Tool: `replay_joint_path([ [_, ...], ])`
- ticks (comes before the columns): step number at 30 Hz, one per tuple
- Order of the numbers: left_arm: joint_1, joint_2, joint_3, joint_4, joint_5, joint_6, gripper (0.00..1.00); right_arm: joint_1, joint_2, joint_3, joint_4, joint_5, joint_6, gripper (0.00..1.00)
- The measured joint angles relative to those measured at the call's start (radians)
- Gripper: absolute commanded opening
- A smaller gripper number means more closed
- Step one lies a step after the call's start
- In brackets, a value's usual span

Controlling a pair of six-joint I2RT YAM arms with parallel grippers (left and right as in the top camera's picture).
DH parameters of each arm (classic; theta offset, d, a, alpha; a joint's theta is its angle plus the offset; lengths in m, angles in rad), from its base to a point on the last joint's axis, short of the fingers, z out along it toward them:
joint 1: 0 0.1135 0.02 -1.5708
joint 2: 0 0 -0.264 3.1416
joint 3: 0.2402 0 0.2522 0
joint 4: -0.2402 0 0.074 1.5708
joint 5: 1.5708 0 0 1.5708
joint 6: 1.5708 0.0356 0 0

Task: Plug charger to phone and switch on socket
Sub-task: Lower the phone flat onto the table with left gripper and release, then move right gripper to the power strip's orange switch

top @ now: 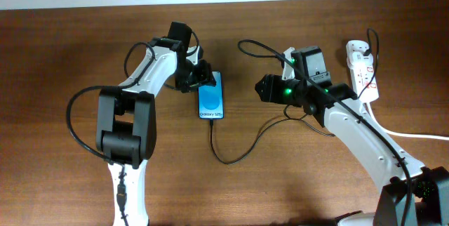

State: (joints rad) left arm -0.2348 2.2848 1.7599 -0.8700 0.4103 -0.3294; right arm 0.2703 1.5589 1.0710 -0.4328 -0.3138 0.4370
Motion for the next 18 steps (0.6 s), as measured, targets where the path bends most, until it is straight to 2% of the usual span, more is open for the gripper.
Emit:
replay_joint_path([
  [9, 0.000, 0.000, 0.082, -0.115, -0.197, 0.000, 0.54, 0.000, 0.000, 0.000, 0.014, 0.000, 0.001, 0.59],
  [12, 0.000, -0.003, 0.217, -0.251, -0.281, 0.000, 0.56, -0.005, -0.003, 0.014, -0.023, -0.001, -0.001, 0.59],
  [15, 0.000, -0.110, 0.338, -0.305, -0.343, 0.000, 0.61, -0.082, -0.067, 0.083, -0.150, -0.002, -0.027, 0.59],
  [18, 0.000, -0.331, 0.369, -0.312, -0.362, 0.013, 0.68, -0.209, -0.174, 0.113, -0.256, -0.003, -0.058, 0.59],
])
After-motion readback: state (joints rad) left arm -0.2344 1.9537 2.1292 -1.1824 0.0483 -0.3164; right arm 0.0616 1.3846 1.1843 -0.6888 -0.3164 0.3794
